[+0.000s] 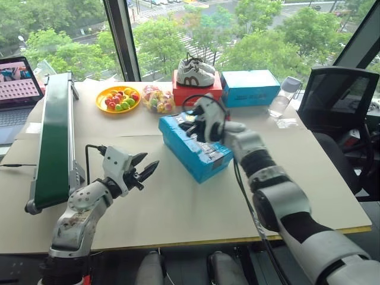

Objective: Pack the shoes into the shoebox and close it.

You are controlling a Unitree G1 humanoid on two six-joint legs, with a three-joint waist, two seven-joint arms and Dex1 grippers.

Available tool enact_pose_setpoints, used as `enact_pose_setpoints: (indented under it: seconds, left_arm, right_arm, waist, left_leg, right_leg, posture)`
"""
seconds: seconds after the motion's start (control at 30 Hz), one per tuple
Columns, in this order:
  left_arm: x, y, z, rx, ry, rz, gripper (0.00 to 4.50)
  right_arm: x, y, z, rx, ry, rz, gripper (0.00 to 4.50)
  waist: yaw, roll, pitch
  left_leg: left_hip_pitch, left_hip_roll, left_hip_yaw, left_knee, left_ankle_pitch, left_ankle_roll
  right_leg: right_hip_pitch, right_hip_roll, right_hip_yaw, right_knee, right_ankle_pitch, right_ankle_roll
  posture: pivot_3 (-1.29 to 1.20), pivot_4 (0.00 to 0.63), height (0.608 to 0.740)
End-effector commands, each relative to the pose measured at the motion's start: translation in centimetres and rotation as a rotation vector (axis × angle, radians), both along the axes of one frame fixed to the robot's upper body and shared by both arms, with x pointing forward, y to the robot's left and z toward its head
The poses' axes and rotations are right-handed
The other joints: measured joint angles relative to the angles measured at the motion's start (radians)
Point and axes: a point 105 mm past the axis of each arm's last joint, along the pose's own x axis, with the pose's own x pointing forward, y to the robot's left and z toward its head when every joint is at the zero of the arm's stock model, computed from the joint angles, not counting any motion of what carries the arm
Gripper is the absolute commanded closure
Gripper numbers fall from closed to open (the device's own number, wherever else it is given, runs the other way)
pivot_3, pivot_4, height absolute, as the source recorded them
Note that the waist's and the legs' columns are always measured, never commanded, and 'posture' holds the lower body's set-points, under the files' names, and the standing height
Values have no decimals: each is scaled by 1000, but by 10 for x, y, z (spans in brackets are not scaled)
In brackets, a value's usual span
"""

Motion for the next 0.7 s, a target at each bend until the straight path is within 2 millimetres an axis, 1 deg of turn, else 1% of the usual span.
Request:
enact_pose_setpoints:
  seconds: [0.03,0.07,0.1,0.17,0.27,0.4,0.43,0.53,0.7]
  left_arm:
    - [-4,-2,10,-5,-38,-5,2080]
    - [-4,-2,10,-5,-38,-3,2080]
    - [-5,-2,10,-7,-38,1,2080]
    - [-6,-1,11,-8,-39,6,2080]
    - [-7,-2,10,-10,-38,11,2080]
    - [-8,-2,10,-13,-37,14,2080]
    - [-7,-1,10,-13,-39,18,2080]
    - [-5,2,12,-15,-48,36,2080]
    - [7,14,18,-66,-67,136,2080]
  right_arm:
    - [8,-11,-13,-115,-41,-69,4445]
    - [5,-11,-25,-147,-18,-60,4445]
    - [2,-11,-35,-187,-9,-52,4445]
    - [-2,-11,-48,-211,23,-43,4445]
    - [-3,-11,-50,-207,30,-46,4445]
    - [-1,-13,-47,-206,18,-56,4445]
    - [2,-12,-34,-163,1,-52,4445]
    - [8,-12,-6,-72,-34,-45,4445]
    - [18,-32,33,39,-89,-81,4445]
  waist:
    - [9,0,0]
    - [10,0,0]
    - [10,0,0]
    - [8,0,0]
    - [5,0,0]
    - [5,0,0]
    - [5,0,0]
    - [6,0,0]
    - [9,0,0]
  left_leg:
    - [0,0,0,0,0,0]
    - [0,0,0,1,0,0]
    - [0,0,0,1,-2,-4]
    - [2,0,0,1,-4,-6]
    - [3,0,0,1,-4,-6]
    - [3,0,0,1,-4,-6]
    - [3,0,0,1,-4,-6]
    - [3,0,0,1,-4,-6]
    - [2,0,0,1,-4,-6]
  right_leg:
    - [1,0,-1,0,0,0]
    - [1,-1,-1,0,0,0]
    - [2,-1,-1,0,0,0]
    - [2,-1,-1,0,0,0]
    - [3,0,-1,1,0,0]
    - [3,0,-1,1,0,0]
    - [3,0,-1,1,0,0]
    - [3,0,-1,1,0,0]
    - [2,0,-1,1,0,0]
  posture:
    - [0,150,731]
    - [0,150,731]
    - [0,150,731]
    - [0,150,731]
    - [0,150,731]
    - [0,150,731]
    - [0,150,731]
    - [0,150,731]
    - [0,150,731]
